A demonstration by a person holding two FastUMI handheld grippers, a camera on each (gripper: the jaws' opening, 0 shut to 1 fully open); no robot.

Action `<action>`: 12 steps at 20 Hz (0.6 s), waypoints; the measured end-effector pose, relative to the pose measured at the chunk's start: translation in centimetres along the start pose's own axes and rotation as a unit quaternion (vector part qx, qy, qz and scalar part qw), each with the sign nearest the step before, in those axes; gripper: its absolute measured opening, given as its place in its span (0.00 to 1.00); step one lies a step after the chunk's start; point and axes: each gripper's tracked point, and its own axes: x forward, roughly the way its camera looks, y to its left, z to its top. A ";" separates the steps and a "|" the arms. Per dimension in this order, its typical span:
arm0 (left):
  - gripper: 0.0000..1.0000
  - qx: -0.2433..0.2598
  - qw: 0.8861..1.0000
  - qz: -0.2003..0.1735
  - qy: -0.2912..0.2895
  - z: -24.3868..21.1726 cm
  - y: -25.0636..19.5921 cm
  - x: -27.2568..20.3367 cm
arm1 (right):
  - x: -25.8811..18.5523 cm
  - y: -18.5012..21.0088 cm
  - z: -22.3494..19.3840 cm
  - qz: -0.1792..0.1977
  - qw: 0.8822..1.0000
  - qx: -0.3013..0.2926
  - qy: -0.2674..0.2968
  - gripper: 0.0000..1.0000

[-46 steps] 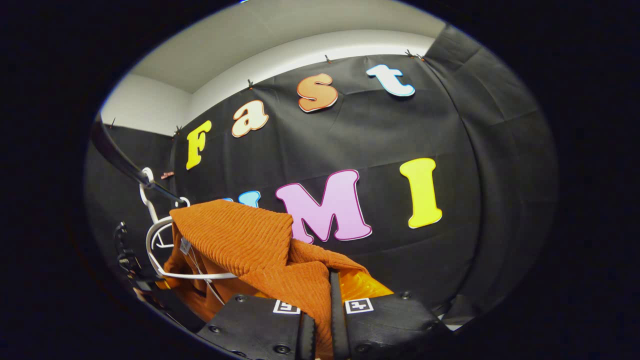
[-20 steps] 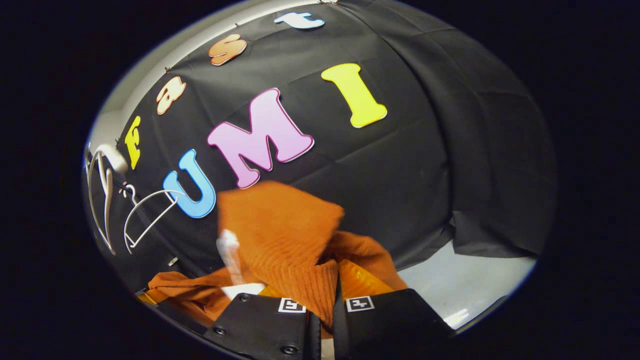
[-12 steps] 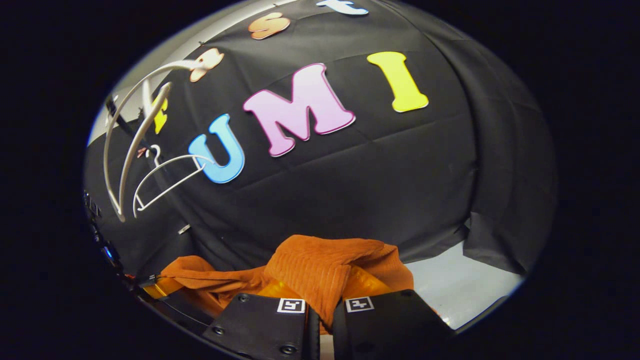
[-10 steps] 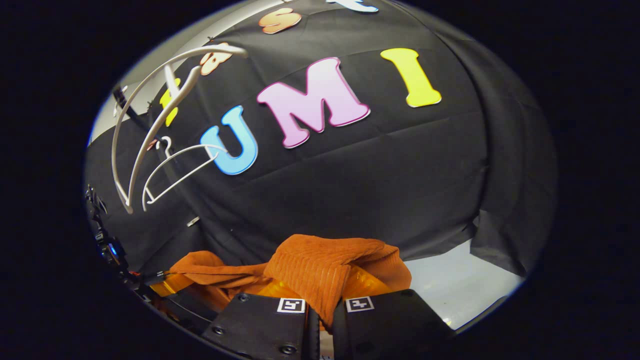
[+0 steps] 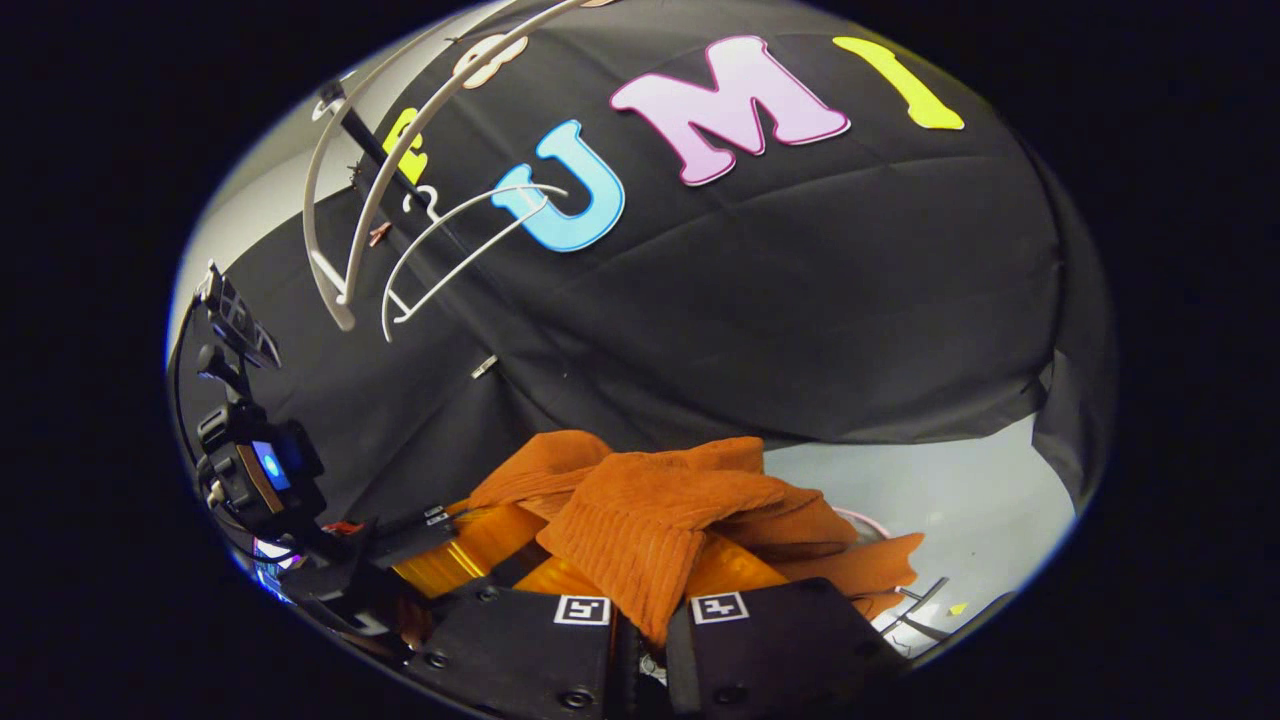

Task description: Grasp the clothes on the hanger with both hands and then place them into the laundry hamper below.

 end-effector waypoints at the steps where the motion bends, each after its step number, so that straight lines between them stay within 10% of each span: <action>1: 0.05 -0.005 1.000 0.001 0.007 -0.4 0.2 0.1 | 0.2 -0.1 -0.4 -0.001 1.000 -0.003 0.005 0.15; 8: 0.05 -0.027 0.997 0.010 0.069 -3.4 1.3 0.7 | 0.1 -1.0 -1.3 -0.029 0.999 -0.011 0.038 0.15; 11: 0.75 0.013 0.996 0.055 0.062 -3.4 4.0 1.9 | 1.2 -3.5 -1.5 -0.061 0.997 -0.027 0.040 0.81; 12: 0.98 0.012 0.997 0.056 0.057 -2.9 3.8 0.9 | 0.7 -3.6 -1.8 -0.059 0.997 -0.022 0.040 0.84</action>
